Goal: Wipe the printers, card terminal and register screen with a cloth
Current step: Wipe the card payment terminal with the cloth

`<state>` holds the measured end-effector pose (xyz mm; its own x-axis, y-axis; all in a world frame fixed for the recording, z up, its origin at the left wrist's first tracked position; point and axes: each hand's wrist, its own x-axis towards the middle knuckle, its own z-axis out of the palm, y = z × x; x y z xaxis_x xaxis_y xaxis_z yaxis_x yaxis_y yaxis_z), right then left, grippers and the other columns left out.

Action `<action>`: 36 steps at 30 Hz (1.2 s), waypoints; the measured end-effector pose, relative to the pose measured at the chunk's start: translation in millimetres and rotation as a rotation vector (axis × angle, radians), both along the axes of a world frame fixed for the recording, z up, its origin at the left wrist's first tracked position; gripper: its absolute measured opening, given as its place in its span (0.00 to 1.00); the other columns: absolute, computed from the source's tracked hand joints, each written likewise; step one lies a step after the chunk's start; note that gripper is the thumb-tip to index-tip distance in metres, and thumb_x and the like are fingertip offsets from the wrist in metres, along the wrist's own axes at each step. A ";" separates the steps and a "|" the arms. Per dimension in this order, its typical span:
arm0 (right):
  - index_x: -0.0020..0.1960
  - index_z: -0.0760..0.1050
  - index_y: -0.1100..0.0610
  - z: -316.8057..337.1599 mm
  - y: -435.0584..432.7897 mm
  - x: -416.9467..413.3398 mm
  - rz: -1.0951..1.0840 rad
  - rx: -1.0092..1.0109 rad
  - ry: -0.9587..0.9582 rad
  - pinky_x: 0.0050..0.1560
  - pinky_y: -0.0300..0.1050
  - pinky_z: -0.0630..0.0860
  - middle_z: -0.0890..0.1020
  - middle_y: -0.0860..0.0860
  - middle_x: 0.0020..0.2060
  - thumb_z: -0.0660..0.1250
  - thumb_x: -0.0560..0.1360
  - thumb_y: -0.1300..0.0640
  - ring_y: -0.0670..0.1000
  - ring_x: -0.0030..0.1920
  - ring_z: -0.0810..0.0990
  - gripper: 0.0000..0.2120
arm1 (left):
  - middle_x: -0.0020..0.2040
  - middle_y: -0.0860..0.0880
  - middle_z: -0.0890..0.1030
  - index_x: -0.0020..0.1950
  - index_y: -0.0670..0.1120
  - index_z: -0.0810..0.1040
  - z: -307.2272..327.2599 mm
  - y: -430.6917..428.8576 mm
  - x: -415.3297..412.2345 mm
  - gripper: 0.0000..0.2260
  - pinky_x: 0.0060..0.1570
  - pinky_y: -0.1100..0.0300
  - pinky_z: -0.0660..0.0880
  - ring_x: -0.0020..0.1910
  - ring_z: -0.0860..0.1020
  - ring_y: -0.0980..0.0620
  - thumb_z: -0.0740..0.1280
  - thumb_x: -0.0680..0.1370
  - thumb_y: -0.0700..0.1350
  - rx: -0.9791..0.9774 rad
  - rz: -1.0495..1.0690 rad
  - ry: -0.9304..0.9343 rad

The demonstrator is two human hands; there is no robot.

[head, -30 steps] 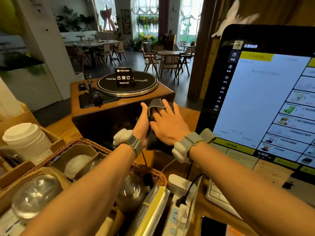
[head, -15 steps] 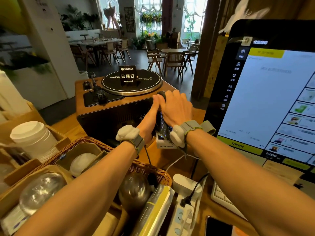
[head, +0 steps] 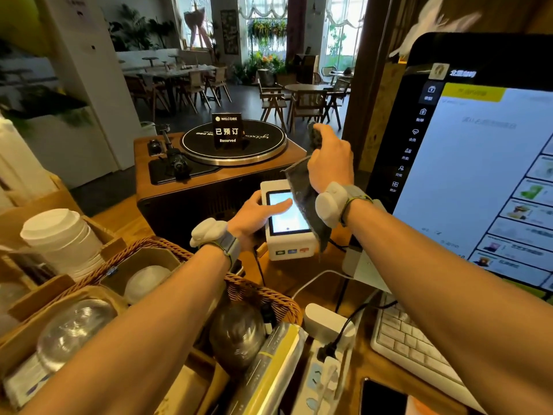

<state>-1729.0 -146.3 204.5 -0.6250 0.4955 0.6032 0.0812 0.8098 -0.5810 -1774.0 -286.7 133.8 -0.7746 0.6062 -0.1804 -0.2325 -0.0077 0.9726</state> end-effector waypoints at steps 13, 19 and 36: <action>0.44 0.66 0.54 -11.4 -6.5 26.4 0.000 0.300 -0.662 0.37 0.46 0.65 0.70 0.49 0.34 0.58 0.51 0.18 0.51 0.36 0.70 0.41 | 0.42 0.43 0.81 0.59 0.43 0.74 19.8 21.5 -4.2 0.17 0.47 0.49 0.76 0.41 0.80 0.43 0.67 0.76 0.53 -0.009 0.063 -0.365; 0.54 0.65 0.55 -16.6 -5.6 27.0 0.005 0.304 -0.791 0.32 0.41 0.66 0.72 0.50 0.41 0.69 0.53 0.28 0.51 0.38 0.72 0.41 | 0.46 0.43 0.84 0.52 0.46 0.77 15.9 16.8 -4.2 0.17 0.46 0.45 0.78 0.45 0.81 0.42 0.68 0.74 0.59 -0.119 0.004 -0.221; 0.42 0.68 0.52 2.4 -1.9 27.1 0.145 0.442 -0.696 0.36 0.47 0.73 0.73 0.48 0.36 0.75 0.52 0.30 0.51 0.39 0.73 0.33 | 0.56 0.47 0.77 0.66 0.46 0.69 21.3 9.5 -28.0 0.38 0.49 0.56 0.75 0.52 0.76 0.48 0.76 0.62 0.59 -0.946 -0.184 0.875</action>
